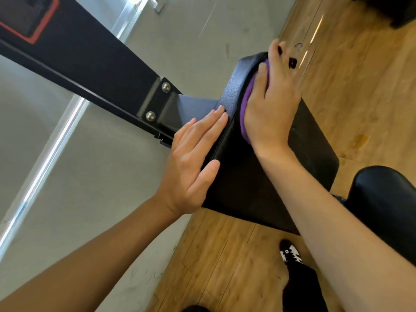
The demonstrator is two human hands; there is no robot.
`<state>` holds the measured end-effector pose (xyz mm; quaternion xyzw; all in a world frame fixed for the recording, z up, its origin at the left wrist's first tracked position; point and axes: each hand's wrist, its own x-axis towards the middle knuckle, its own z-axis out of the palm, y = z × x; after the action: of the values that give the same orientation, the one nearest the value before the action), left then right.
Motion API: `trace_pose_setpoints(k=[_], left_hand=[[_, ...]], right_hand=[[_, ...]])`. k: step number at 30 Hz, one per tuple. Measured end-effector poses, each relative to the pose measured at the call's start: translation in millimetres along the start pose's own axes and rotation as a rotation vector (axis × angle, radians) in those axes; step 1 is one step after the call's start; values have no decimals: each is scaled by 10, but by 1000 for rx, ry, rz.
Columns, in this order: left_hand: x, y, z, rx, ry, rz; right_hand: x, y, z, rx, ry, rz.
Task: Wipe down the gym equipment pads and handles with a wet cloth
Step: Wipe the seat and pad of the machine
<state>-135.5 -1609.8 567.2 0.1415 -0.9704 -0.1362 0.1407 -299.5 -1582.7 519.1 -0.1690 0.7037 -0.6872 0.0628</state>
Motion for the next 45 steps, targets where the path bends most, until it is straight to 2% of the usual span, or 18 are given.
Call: trace_pose_setpoints(k=[3,8,10,16,22,26,30,34,39,43,45], left_hand=[[-16,-15,5,8,7,15],[-21,-16,17,-4,17,25],[-16,-14,16,-3,18,22],[2,0,12,-23,12,18],[3,3,3,-34,31,13],[-11,-16,-7,-48,32,14],[-13,-20,-4,-65,29,5],[-9,-17,-11,-58,24,12],[10,-32,-18,-46,13,35],[-6,-32,-13,-47,10,15],[-5,-39,-11,-43,5,18]], right_hand=[[-236,-23,-10,-39,6,-28],[-1512,96,-215,-106,-176,-167],[-1680,177,-228,-116,-195,-183],[-1104,131,-181,-101,-148,-249],[-216,103,-54,-136,-77,-87],[-659,13,-67,32,-46,11],[-1652,145,-216,30,-129,-107],[-1211,310,-235,-55,-205,-187],[-292,22,-133,138,-108,46],[-489,-51,-180,209,-44,75],[-897,13,-268,184,-85,-7]])
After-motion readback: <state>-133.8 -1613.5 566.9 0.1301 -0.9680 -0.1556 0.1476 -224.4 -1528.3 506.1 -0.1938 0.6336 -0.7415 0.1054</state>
